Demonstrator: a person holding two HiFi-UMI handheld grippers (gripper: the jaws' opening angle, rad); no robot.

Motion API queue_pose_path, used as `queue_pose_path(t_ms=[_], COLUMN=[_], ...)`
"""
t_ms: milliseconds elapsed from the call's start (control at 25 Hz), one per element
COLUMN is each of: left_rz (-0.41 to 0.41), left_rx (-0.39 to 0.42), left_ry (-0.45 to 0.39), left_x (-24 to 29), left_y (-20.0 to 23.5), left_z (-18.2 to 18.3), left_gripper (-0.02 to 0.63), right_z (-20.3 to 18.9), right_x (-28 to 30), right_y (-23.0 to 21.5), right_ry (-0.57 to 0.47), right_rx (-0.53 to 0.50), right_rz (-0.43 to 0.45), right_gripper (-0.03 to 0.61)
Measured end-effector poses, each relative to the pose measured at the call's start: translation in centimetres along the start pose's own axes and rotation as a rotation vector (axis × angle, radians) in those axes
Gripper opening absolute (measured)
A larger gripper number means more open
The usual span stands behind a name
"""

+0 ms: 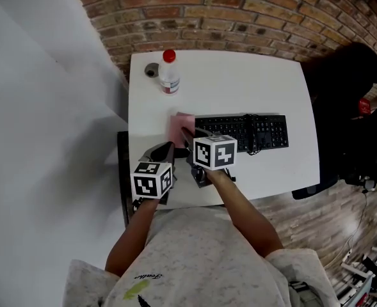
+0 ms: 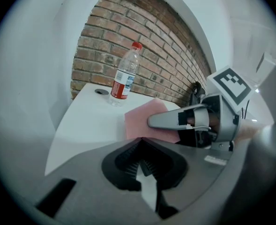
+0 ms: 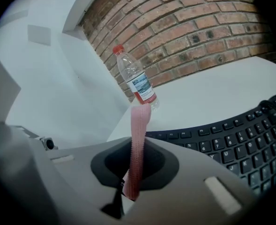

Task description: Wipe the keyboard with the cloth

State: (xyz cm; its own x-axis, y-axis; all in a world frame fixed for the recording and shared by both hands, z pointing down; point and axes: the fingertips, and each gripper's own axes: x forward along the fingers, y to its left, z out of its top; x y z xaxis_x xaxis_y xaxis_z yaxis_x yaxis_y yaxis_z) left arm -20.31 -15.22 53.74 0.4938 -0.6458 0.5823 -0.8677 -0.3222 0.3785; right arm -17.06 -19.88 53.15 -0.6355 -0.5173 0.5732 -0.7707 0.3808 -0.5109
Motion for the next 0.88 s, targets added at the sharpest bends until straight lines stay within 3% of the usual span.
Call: queue_pose_path(t_ms=[880], left_rz=[0.045], left_rx=[0.018], left_ry=[-0.018], left_x=[3.1], left_y=[-6.2], left_z=[0.3], left_gripper=[-0.005], right_z=[0.9], right_x=[-4.8], right_y=[-6.7], right_ry=[-0.01], right_rx=[-0.006], right_rz=[-0.004], right_gripper=[0.025])
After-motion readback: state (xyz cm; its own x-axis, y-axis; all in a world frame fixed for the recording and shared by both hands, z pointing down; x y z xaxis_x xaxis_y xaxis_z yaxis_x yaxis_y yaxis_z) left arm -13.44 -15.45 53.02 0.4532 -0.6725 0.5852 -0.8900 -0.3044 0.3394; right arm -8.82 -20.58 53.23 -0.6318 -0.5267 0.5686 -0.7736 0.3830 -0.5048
